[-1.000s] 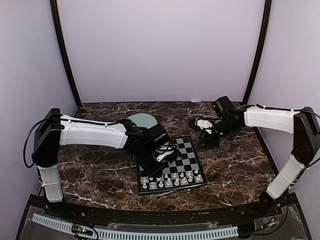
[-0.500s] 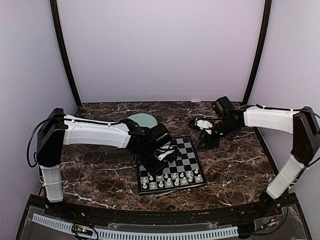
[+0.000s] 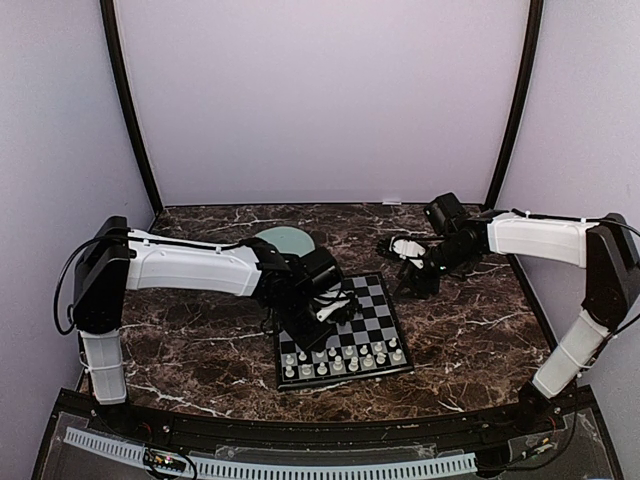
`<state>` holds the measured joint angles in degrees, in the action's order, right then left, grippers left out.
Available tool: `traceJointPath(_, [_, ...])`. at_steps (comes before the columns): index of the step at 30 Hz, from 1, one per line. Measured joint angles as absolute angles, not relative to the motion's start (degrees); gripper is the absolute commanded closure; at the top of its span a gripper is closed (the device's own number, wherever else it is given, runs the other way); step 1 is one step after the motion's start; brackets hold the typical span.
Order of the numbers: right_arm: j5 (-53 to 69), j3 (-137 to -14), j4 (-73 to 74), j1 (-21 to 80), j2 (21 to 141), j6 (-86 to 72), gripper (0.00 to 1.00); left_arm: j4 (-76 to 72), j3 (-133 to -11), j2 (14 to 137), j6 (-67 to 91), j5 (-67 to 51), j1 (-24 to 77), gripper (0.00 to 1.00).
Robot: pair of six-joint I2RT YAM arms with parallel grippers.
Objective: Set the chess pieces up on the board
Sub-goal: Place the pawn on c2, then reset both arms
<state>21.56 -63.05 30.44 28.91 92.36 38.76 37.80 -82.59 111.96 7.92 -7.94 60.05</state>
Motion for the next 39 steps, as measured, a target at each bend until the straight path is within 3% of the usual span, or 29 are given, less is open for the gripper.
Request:
traceJointPath(7, [21.6,-63.0,30.4,29.1,92.4,38.8,0.45,37.8,-82.6,112.0,7.9,-7.9,60.1,0.93])
traceJointPath(19, [21.6,-63.0,30.5,29.1,92.4,38.8,0.45,38.7,-82.6,112.0,7.9,-7.9,60.1,0.82])
traceJointPath(32, [19.7,-64.7,31.7,28.1,91.8,37.2,0.42,39.9,-84.4,109.9,6.5,-4.0,59.4,0.60])
traceJointPath(35, [19.7,-66.5,31.8,25.1,88.8,34.9,0.30,40.2,-84.4,106.5,5.7,-2.6,57.8,0.51])
traceJointPath(36, [19.6,-67.0,31.8,23.7,87.5,33.6,0.11,40.2,-84.4,105.1,5.6,-1.9,56.7,0.50])
traceJointPath(37, [19.6,-67.7,31.4,21.9,85.8,32.3,0.03,40.0,-84.4,103.5,5.2,-1.0,55.4,0.46])
traceJointPath(39, [19.2,-69.1,29.5,17.9,82.5,28.8,0.01,39.1,-84.4,100.4,5.1,1.0,52.1,0.37])
